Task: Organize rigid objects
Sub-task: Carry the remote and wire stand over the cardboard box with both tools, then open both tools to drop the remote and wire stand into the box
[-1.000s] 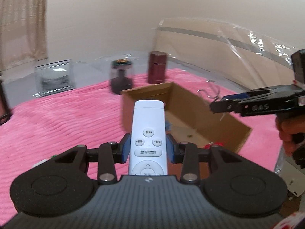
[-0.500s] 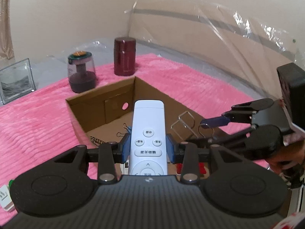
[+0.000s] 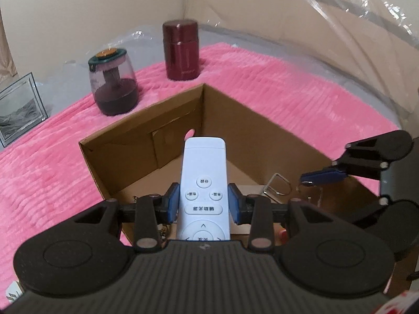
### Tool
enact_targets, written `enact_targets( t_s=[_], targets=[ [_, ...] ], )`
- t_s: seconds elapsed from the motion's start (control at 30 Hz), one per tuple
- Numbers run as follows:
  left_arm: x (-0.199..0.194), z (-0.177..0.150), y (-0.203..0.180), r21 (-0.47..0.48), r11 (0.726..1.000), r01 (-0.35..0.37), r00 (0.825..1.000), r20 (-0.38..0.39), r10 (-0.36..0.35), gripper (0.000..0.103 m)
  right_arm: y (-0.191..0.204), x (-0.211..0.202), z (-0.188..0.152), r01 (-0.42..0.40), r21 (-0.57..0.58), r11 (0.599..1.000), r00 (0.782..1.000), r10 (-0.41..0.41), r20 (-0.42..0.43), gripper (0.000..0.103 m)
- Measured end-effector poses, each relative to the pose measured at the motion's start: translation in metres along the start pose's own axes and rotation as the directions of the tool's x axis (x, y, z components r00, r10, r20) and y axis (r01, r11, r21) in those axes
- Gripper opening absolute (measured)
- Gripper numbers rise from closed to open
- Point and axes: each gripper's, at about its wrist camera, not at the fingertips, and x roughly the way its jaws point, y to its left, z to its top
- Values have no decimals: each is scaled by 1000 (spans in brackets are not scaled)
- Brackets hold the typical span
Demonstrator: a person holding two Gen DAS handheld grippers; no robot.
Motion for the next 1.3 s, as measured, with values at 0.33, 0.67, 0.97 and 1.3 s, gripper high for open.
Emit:
enact_targets(
  t_s=[0.33,0.67,0.97,1.3],
  targets=[
    [35,2,3,59,997,-47,994,-93,52,33,-1,27,13,-12,-64,998,997,7,-75,50],
    [50,-8,-14,190,982,10,985,-170,23,33,17,40,9,-23,-185,983,991,-3,-137,50],
    [63,-12,-17,270,962,33,971,-236,33,34,23,55,8,-30,-266,964,979,-26,-203,50],
    [70,-16,-21,319,947,36,961,-270,55,34,25,70,6,-26,-300,953,970,-49,-239,50]
  ],
)
